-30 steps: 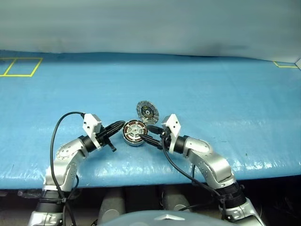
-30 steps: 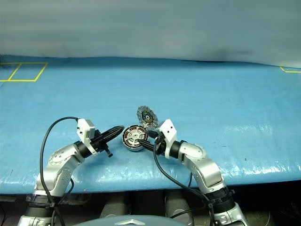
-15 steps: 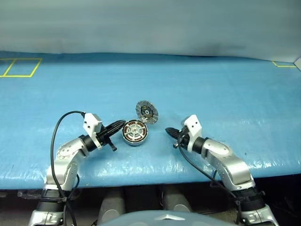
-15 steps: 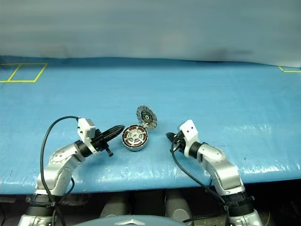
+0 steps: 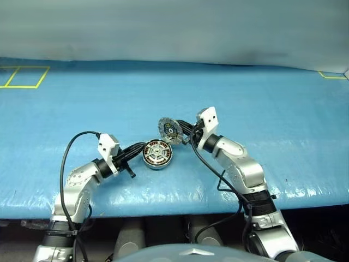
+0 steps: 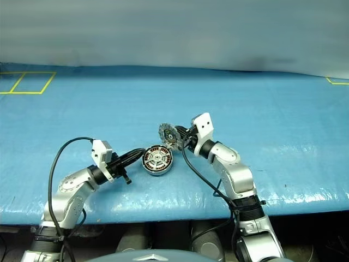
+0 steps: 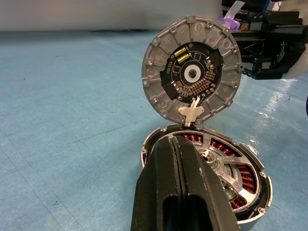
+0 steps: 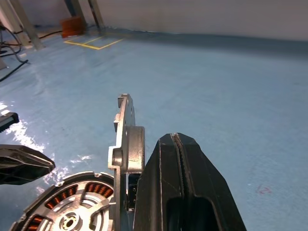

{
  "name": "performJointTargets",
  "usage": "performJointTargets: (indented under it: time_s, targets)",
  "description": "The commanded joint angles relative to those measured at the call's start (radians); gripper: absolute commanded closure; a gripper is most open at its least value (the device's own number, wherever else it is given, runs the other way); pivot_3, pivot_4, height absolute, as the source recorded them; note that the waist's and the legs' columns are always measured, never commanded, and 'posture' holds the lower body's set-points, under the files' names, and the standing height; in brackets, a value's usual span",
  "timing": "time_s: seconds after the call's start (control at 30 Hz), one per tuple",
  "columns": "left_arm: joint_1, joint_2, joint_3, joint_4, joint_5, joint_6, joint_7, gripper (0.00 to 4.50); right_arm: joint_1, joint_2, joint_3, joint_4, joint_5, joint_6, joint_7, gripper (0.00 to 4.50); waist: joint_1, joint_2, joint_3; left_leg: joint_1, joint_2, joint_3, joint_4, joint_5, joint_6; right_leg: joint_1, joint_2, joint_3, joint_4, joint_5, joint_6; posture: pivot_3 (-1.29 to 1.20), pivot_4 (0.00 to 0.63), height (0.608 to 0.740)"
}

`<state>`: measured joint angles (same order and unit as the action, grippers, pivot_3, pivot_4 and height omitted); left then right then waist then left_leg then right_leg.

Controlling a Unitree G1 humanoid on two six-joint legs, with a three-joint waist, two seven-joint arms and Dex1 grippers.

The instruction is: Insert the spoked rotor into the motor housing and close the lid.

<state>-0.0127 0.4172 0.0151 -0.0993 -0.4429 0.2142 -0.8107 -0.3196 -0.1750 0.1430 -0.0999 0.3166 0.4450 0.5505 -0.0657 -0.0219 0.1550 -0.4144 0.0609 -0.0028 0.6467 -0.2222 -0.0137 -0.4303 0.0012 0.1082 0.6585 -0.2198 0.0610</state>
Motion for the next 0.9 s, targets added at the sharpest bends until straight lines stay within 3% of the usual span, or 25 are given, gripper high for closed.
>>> performJointTargets:
  time_s: [0.03, 0.2, 0.47, 0.9]
  targets:
    - [-0.005, -0.009, 0.041, -0.091, -0.069, -0.009, -0.018, 4.50, 0.031, 0.010, 0.040, -0.105, 0.034, 0.028, 0.022, 4.47, 0.000, 0.000, 0.000, 0.000, 0.000, 0.000, 0.000, 0.000, 0.000, 0.000, 0.000, 0.000, 0.000, 0.000, 0.000, 0.00, 0.150, 0.740]
    - [-0.019, -0.018, 0.080, -0.134, -0.148, -0.004, -0.032, 4.50, 0.091, 0.016, 0.117, -0.156, 0.033, 0.073, 0.035, 4.47, -0.003, 0.000, 0.000, 0.001, 0.000, 0.000, 0.000, 0.000, 0.000, 0.000, 0.000, 0.000, 0.000, 0.000, 0.000, 0.00, 0.150, 0.740]
    - [-0.021, -0.010, 0.074, -0.141, -0.184, 0.020, -0.053, 4.50, 0.121, 0.034, 0.180, -0.060, -0.009, 0.061, 0.025, 4.47, -0.003, 0.000, 0.000, 0.001, 0.000, 0.000, 0.000, 0.000, 0.000, 0.000, 0.000, 0.000, 0.000, 0.000, 0.000, 0.00, 0.150, 0.740]
    - [0.001, 0.042, 0.005, -0.070, -0.042, 0.028, -0.041, 4.50, 0.144, 0.020, 0.194, -0.026, -0.043, 0.003, 0.045, 4.47, -0.004, -0.001, -0.001, 0.003, 0.000, 0.000, 0.000, 0.000, 0.000, 0.001, 0.000, 0.000, 0.000, 0.000, 0.000, 0.00, 0.150, 0.740]
